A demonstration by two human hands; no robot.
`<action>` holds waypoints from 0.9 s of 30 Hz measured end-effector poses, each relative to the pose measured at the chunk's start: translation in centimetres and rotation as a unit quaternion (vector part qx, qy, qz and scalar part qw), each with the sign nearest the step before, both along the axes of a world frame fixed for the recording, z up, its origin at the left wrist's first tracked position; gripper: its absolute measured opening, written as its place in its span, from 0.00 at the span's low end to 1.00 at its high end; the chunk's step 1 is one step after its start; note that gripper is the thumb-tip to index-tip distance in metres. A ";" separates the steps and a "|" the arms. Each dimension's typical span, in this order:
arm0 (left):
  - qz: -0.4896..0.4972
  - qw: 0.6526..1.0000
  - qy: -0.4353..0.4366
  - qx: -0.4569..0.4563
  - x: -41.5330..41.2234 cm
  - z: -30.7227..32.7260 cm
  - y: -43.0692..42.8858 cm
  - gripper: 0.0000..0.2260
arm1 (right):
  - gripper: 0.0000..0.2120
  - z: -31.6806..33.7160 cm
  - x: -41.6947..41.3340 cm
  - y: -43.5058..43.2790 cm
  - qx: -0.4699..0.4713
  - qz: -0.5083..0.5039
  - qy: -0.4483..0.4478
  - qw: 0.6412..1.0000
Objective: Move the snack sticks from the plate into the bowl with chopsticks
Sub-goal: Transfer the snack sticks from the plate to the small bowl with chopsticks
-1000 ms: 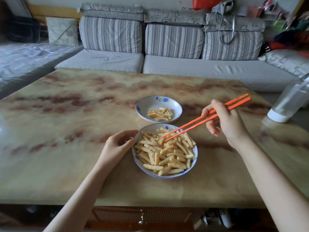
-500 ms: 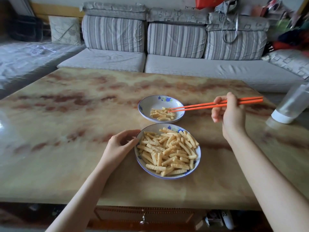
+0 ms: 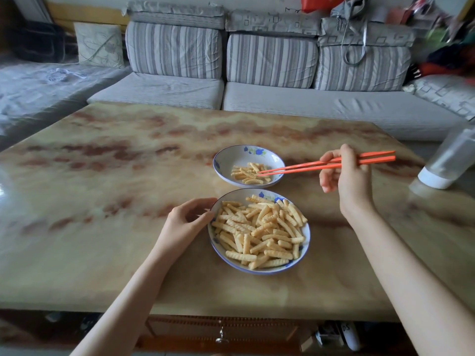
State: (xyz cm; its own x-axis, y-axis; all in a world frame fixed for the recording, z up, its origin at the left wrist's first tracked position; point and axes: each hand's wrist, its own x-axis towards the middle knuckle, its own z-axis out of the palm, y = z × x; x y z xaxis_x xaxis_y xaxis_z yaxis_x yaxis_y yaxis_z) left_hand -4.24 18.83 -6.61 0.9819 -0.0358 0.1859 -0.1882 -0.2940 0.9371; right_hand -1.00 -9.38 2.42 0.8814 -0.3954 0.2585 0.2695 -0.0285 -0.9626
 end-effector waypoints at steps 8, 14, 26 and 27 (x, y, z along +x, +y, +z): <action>0.004 1.000 0.003 0.002 0.0 0.0 0.0 0.14 | 0.22 0.8 -1.7 -0.7 -0.059 0.060 0.014 0.996; 0.002 1.000 0.005 0.004 0.0 0.0 0.0 0.17 | 0.22 0.1 -1.7 -0.5 -0.065 0.066 0.033 0.995; 0.002 1.000 -0.001 0.011 0.0 0.0 0.0 0.14 | 0.22 -0.8 -1.7 -0.6 -0.060 0.046 0.041 0.996; 0.002 1.000 -0.001 0.010 0.0 0.0 0.0 0.14 | 0.22 -0.8 -1.7 -0.5 -0.055 0.041 0.036 0.997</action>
State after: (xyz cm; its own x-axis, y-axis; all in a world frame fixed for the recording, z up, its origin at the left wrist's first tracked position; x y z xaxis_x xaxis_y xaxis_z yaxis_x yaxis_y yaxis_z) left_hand -4.24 18.83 -6.58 0.9817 -0.0359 0.1871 -0.1888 -0.3140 0.9305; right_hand -2.67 -9.90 1.59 0.9271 -0.2945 0.2318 0.2062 -0.1154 -0.9717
